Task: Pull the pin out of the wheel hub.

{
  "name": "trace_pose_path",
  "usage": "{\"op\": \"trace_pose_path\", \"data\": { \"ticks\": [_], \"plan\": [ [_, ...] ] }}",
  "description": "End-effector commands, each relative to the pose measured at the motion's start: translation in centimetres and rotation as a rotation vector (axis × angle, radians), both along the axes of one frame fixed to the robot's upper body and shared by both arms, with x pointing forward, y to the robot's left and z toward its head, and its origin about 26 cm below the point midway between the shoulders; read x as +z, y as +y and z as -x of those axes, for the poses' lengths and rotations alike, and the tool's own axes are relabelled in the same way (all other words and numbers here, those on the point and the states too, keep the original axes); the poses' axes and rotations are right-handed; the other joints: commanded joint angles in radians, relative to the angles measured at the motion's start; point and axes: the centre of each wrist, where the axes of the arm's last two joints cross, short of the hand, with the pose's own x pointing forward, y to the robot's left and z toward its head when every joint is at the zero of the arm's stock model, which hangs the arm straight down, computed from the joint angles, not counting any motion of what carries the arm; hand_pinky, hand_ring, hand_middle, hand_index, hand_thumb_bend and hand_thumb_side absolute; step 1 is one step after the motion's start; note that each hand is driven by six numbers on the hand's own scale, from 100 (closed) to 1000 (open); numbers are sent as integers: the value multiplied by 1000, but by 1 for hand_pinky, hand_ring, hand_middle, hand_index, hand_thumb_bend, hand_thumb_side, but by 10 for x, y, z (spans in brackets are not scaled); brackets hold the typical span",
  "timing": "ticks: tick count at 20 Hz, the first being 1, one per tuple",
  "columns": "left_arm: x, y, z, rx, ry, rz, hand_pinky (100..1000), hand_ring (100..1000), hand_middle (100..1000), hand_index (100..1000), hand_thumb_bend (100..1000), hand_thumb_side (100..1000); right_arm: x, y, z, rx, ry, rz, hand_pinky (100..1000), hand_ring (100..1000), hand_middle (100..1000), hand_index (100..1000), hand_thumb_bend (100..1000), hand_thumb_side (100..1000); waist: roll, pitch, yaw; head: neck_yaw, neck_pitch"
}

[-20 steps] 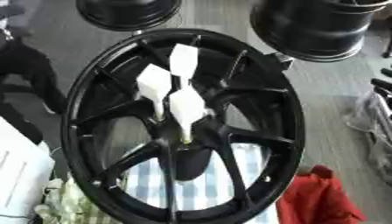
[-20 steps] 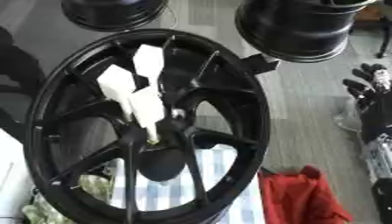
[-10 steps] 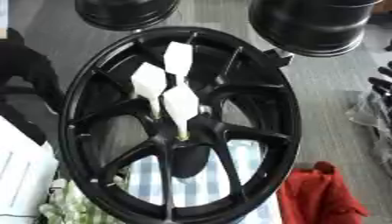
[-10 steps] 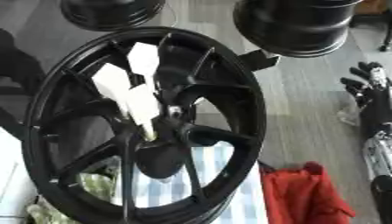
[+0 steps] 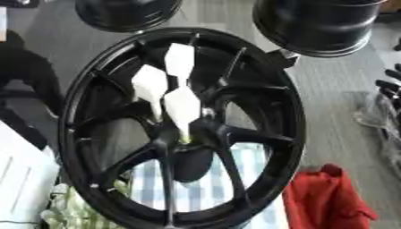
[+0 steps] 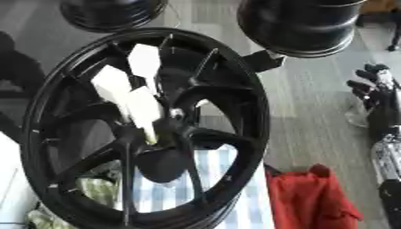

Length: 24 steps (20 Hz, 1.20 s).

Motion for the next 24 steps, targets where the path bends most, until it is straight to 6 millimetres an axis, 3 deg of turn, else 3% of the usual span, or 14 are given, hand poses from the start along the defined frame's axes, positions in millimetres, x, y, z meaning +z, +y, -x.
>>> {"op": "trace_pose_path", "data": {
  "ticks": [1,4,9,14,19,20,24],
  "plan": [
    [2,-6,-9,9,-28,-111,805,810,780,825,100,443,12,-8,1,-7,-8,51,905,734,762,817,100,753,2,-30,2,-8,-8],
    [-2,-15,-19,-2,-41,-201,808,811,776,815,100,358,12,-9,2,-7,-5,53,905,735,762,816,100,756,2,-30,2,-12,-10],
    [-6,-23,-36,-12,-66,-336,816,815,768,809,142,350,10,-9,2,-7,1,51,905,734,762,816,100,754,0,-32,2,-15,-8],
    [-10,-27,-50,-30,-72,-453,823,819,767,802,198,492,10,-8,1,-4,2,49,905,734,762,815,100,754,0,-33,1,-12,-4],
    [-11,-24,-65,-20,-46,-546,828,820,752,784,295,618,10,-7,0,3,4,51,905,734,762,815,100,754,0,-34,0,-13,1],
    [-12,-22,-67,-14,-40,-565,830,817,744,776,348,676,10,-7,0,3,3,50,905,731,760,814,100,753,0,-34,-1,-14,2],
    [-13,-14,-77,16,-6,-632,832,814,741,782,371,708,11,-7,0,2,-1,46,904,730,759,813,100,754,1,-34,-4,-16,7]
  ]
}}
